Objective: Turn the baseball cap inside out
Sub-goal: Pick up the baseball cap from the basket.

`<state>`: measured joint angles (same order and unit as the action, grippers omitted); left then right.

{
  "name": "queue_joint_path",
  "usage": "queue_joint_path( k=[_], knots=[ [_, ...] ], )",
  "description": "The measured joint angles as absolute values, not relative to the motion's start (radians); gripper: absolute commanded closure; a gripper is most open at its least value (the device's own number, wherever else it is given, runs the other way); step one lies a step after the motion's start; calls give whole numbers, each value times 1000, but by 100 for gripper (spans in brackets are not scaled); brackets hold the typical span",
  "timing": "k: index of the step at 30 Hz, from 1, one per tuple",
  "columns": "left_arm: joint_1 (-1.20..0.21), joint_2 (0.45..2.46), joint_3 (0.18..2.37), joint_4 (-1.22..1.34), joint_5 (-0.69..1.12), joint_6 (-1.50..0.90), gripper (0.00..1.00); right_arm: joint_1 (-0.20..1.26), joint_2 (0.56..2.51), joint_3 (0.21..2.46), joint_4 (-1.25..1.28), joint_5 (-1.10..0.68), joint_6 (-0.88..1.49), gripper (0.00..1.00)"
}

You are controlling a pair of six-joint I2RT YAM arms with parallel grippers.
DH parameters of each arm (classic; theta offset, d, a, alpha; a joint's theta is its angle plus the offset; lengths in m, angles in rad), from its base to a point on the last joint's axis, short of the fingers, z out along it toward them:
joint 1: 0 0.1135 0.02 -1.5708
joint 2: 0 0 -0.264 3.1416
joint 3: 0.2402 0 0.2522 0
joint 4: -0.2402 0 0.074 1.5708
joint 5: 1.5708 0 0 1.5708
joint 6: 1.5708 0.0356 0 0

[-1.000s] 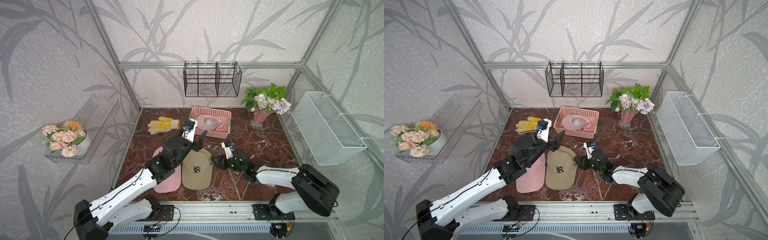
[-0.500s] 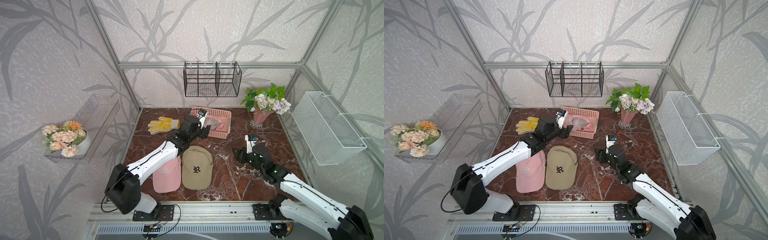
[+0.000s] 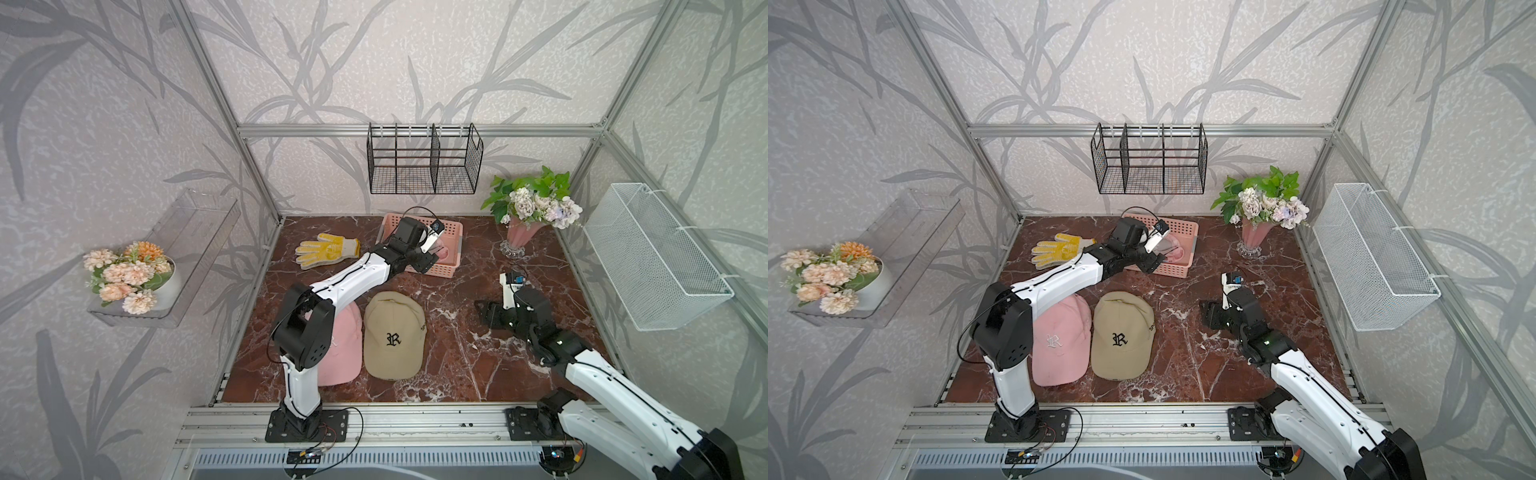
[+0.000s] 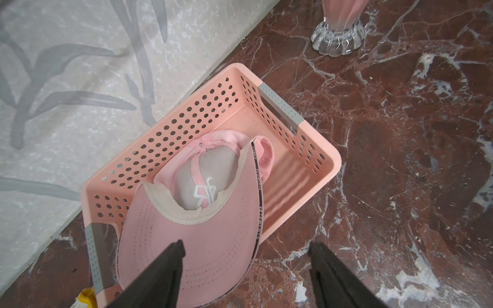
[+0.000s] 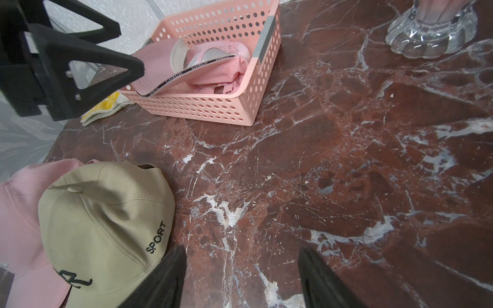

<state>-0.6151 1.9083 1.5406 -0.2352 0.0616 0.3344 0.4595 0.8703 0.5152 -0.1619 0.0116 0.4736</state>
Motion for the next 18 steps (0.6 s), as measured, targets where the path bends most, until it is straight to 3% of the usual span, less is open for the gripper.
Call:
queue_joint_path(
  k=[7, 14, 18],
  knots=[
    [-615, 2028, 1674, -328, 57, 376, 26, 457, 871, 515, -162, -2, 478, 29],
    [-615, 2060, 1687, -361, 50, 394, 40, 456, 871, 515, -162, -4, 489, 29],
    [-615, 2078, 1688, -360, 45, 410, 57, 456, 871, 515, -162, -9, 497, 29]
  ],
)
